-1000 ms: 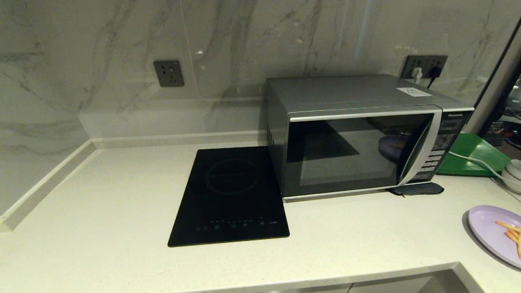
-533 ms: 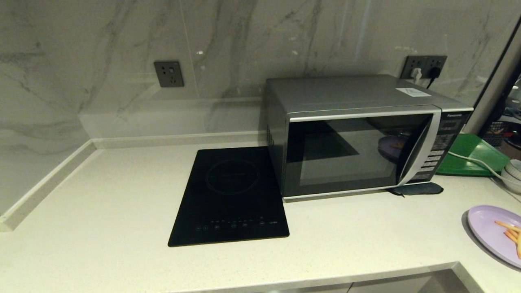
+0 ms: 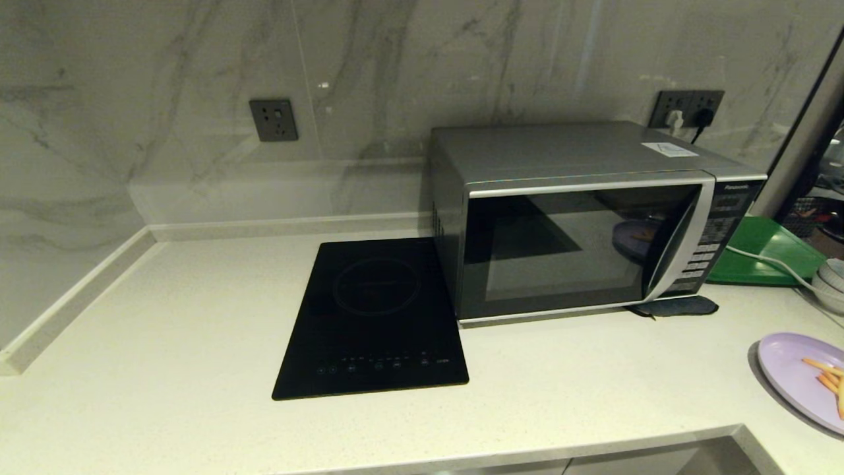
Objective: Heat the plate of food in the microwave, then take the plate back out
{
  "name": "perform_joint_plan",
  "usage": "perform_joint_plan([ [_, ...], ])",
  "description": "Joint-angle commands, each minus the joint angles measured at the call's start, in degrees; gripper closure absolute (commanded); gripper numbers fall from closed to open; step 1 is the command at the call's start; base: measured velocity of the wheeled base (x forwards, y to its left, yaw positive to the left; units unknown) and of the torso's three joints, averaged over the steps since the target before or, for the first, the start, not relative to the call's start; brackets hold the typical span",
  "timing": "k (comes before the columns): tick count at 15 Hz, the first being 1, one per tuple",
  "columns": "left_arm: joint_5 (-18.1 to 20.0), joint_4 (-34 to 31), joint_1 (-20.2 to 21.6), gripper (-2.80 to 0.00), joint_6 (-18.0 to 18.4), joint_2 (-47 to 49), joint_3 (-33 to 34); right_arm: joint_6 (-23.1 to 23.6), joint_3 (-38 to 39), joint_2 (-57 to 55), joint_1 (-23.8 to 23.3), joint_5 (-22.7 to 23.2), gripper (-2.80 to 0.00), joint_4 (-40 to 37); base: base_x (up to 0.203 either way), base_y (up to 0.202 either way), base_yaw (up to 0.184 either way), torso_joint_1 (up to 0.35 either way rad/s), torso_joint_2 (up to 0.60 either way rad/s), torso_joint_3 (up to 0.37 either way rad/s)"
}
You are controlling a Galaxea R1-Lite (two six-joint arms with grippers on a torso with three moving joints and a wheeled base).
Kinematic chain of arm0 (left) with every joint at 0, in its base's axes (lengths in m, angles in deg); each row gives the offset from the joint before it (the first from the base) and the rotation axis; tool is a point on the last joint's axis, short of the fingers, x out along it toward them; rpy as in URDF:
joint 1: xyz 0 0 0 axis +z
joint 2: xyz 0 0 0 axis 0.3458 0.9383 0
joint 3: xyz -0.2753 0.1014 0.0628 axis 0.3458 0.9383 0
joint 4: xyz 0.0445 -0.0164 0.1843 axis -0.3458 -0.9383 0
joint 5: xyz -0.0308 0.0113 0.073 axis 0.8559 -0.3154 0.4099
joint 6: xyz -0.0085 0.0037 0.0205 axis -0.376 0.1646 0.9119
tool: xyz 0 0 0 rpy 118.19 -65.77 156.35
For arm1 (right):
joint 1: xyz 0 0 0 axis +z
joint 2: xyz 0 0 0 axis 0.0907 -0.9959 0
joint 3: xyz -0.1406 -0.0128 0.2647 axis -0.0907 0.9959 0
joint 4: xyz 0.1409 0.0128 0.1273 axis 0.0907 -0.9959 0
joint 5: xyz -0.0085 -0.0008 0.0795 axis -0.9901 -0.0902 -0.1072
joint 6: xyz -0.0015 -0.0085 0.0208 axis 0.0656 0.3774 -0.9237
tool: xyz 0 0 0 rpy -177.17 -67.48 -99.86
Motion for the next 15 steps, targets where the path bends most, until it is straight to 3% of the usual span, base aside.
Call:
perform_joint_plan([
  [1,0.0,0.0,0.0,0.00,0.0,0.0,0.0,0.0,1.6,0.0,0.0,3.8,0.00,0.4,0.000,0.000,0.000,0.000,0.00,0.000],
  [3,0.0,0.0,0.0,0.00,0.0,0.0,0.0,0.1,2.5,0.0,0.0,6.2,0.00,1.1,0.000,0.000,0.000,0.000,0.00,0.000],
  [6,0.0,0.0,0.0,0.00,0.0,0.0,0.0,1.1,6.5,0.0,0.0,7.4,0.00,10.6,0.000,0.000,0.000,0.000,0.00,0.000],
  [15,0.0,0.0,0.0,0.00,0.0,0.0,0.0,0.0,6.8,0.0,0.0,7.5,0.00,9.6,0.000,0.000,0.000,0.000,0.00,0.000],
])
